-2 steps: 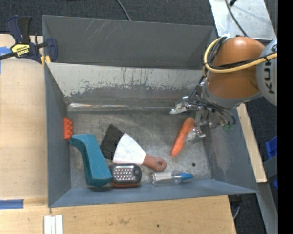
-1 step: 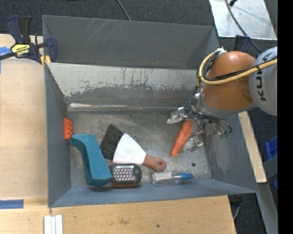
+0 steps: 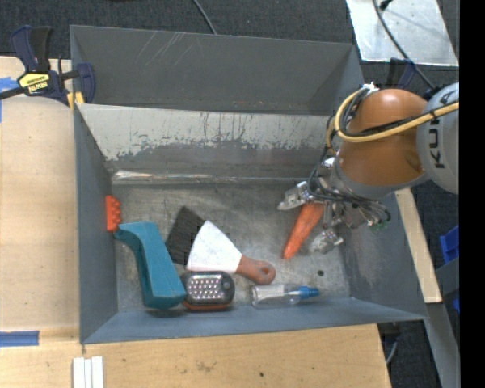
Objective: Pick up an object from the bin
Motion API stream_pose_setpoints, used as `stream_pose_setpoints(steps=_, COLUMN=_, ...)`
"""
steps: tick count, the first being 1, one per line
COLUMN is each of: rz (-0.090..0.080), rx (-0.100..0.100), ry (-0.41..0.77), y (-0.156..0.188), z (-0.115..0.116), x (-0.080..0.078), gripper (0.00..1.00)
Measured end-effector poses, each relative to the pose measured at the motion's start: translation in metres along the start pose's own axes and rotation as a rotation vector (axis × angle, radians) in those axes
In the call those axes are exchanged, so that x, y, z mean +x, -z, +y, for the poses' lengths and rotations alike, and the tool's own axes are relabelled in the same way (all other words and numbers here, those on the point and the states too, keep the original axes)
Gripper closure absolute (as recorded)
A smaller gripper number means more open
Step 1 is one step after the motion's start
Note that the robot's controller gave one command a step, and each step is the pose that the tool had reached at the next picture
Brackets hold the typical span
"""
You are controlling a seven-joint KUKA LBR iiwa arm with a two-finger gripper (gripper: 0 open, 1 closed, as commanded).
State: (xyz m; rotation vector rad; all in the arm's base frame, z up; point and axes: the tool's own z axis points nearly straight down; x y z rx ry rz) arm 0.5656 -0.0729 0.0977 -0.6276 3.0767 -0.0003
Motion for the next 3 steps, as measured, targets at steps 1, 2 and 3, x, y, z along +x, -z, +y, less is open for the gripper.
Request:
stream_pose_setpoints(steps=1, rz=-0.006, rx=0.003, ry=0.392, y=-0.014, z=-0.012, x=-0.023, gripper=1.00)
stream_pose_setpoints(steps=2, rz=-0.006, rx=0.003, ry=0.392, y=-0.014, z=-0.012, x=-0.023, gripper=1.00)
stream_pose_setpoints(steps=3, rz=-0.004, rx=0.004, ry=0.613, y=0.173, z=-0.055, x=-0.045, gripper=1.00)
